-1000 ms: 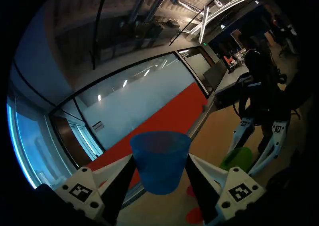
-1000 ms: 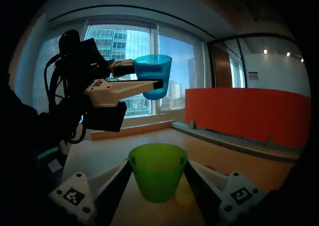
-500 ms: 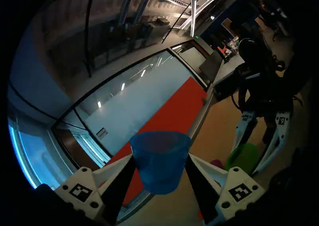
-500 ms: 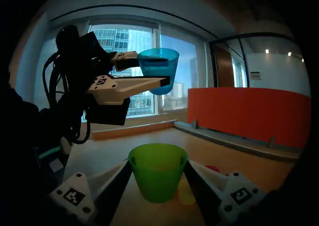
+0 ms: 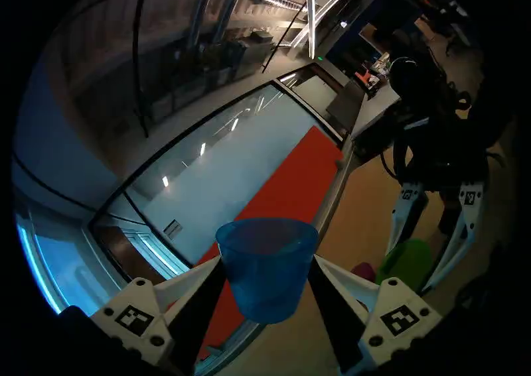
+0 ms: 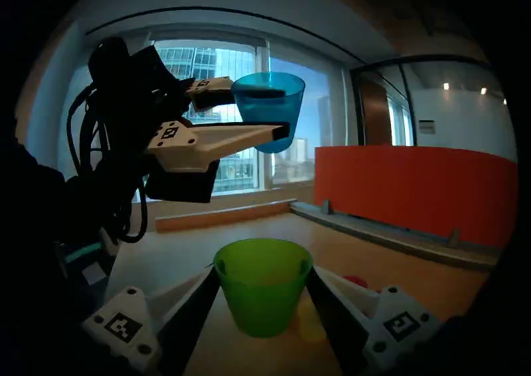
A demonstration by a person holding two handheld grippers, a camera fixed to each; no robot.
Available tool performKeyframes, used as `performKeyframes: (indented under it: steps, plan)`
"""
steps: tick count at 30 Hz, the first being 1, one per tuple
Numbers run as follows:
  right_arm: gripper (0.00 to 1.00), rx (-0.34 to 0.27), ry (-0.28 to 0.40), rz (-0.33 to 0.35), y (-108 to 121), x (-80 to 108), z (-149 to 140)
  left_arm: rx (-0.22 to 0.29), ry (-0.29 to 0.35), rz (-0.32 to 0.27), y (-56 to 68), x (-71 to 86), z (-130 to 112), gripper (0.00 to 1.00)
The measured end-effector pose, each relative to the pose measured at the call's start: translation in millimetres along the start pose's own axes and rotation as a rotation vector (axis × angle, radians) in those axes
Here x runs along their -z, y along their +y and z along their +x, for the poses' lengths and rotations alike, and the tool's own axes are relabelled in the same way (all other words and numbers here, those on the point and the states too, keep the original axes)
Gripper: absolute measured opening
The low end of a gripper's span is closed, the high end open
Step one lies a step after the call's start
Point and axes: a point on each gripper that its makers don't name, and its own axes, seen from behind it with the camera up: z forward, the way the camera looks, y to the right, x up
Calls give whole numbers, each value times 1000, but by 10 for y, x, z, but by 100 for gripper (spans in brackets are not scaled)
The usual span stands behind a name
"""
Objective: Pour water
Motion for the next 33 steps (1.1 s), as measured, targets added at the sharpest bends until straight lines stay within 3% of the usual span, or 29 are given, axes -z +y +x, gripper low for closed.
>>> performKeyframes:
  steps: [15,33]
  plan:
    - [90,3,7,0,3,-16,38,-57,1,6,-16,-54,28,81]
    - [90,0,18,-4,23,2,74,-142,0,-3,58,-91,95,81]
